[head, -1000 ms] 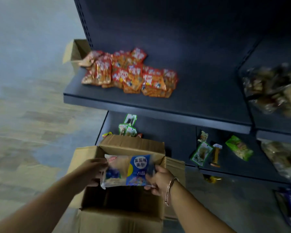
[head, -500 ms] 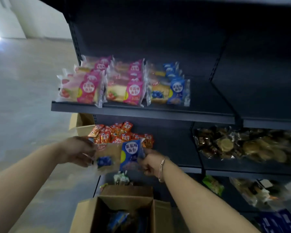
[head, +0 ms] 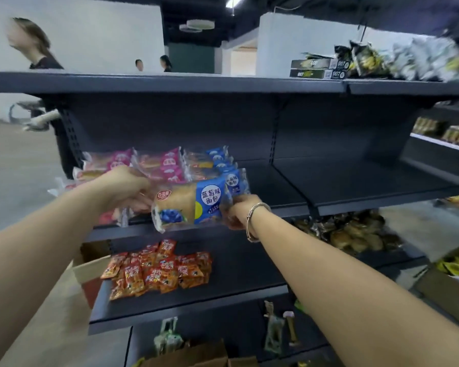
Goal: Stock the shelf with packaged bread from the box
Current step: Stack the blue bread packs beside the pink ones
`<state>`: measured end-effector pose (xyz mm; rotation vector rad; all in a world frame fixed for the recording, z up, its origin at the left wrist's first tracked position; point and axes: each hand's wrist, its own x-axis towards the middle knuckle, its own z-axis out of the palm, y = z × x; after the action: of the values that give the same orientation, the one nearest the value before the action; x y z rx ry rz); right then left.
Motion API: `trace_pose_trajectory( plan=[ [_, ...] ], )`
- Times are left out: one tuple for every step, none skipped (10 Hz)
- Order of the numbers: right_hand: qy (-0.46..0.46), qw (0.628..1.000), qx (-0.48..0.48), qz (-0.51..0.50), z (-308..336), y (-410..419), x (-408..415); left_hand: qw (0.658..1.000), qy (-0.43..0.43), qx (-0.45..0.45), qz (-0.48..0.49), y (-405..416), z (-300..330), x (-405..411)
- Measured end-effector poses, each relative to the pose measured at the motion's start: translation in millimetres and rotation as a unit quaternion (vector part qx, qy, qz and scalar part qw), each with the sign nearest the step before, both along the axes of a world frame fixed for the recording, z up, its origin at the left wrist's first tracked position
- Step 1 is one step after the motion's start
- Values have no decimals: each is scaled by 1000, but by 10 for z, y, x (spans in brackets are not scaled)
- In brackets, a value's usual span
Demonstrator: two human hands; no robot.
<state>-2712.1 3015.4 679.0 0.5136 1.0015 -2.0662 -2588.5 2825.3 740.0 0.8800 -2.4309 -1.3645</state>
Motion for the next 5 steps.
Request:
trace_pose_trajectory(
  plan=[
    [162,978,130,-29,54,142,-31,999,30,-13,-26,147,39,-221],
    [311,911,271,-25,45,319,-198,997,63,-25,-37,270,65,-484],
    [371,865,336,5,26,457,-483,994,86,-14,-58,453,115,-742],
    [393,850,350,1,79,592,-772,990,122,21,-69,463,110,-1032],
    [394,850,349,-19,138,699,-1096,989,122,12,-79,470,181,-1379]
  ],
)
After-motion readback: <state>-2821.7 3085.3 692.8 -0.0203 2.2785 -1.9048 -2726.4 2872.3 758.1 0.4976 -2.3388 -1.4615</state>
